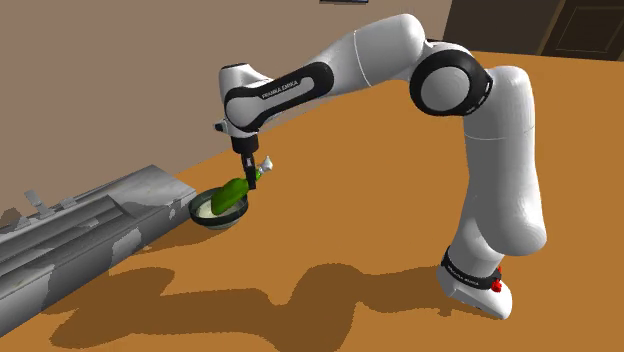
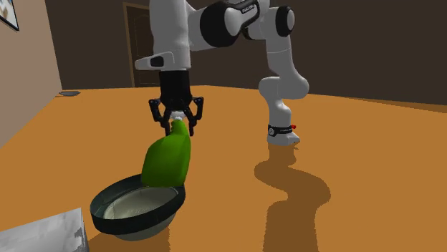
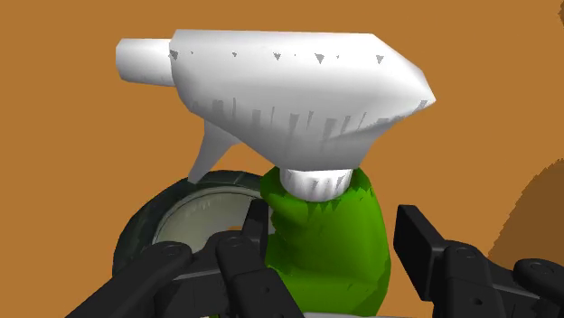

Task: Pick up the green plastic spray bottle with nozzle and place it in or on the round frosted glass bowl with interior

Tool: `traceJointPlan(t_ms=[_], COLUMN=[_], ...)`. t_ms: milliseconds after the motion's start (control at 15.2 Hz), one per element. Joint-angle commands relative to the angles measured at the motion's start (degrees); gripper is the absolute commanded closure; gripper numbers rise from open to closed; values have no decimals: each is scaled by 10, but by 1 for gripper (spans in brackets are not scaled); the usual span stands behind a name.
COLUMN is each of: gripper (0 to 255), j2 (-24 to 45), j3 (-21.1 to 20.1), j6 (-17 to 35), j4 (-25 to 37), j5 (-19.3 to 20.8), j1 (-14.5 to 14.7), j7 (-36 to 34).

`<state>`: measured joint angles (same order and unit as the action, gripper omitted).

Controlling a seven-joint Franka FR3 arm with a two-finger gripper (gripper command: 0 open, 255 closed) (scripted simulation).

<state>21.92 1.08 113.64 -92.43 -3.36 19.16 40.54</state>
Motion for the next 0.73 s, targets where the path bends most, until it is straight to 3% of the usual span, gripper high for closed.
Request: traceJointPlan(t_ms=[0,264,396,660], gripper=[255,255,255,255], j2=[50,172,267,261], j3=[-1,-3,-4,-4], j6=[-26,-104,-172,-137], j4=[76,277,440,399], j5=[0,1,1,1], j1=[0,3,3,4], j7=[-3,-13,-19,-18])
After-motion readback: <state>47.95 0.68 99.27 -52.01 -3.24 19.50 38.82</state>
